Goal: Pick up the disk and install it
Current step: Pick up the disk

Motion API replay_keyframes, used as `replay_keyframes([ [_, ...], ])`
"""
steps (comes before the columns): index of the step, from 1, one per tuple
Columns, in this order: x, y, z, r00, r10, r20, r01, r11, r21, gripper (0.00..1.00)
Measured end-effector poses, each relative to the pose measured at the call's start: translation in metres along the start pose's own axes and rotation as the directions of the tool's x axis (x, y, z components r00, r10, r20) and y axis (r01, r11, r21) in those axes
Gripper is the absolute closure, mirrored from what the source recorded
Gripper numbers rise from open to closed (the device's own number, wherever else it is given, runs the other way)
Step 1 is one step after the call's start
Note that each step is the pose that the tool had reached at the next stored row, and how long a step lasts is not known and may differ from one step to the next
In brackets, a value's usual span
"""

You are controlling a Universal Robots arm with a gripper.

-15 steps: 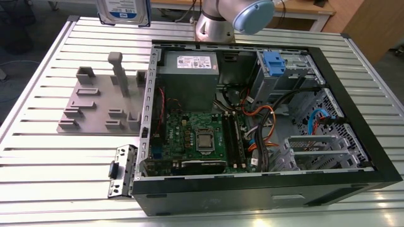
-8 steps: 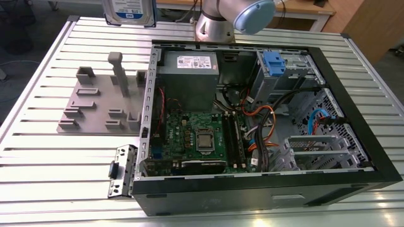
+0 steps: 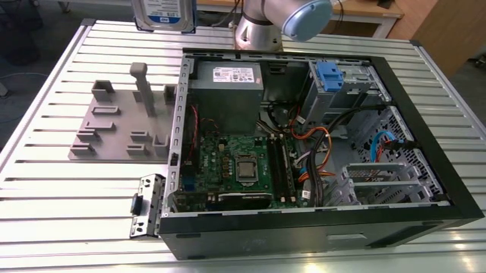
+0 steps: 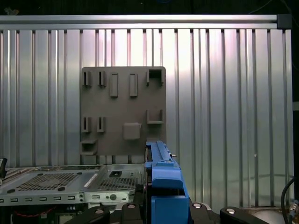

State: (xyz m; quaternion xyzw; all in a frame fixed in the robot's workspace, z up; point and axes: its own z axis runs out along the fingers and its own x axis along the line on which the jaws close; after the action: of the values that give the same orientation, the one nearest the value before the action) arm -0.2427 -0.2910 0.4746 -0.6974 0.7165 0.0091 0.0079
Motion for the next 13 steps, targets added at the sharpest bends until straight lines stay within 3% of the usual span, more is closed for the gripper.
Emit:
replay_keyframes([
  [13, 0.0000, -0.0260, 0.0003, 1.0000, 0.000, 0.0000, 0.000, 1.0000, -0.0001, 0.64],
])
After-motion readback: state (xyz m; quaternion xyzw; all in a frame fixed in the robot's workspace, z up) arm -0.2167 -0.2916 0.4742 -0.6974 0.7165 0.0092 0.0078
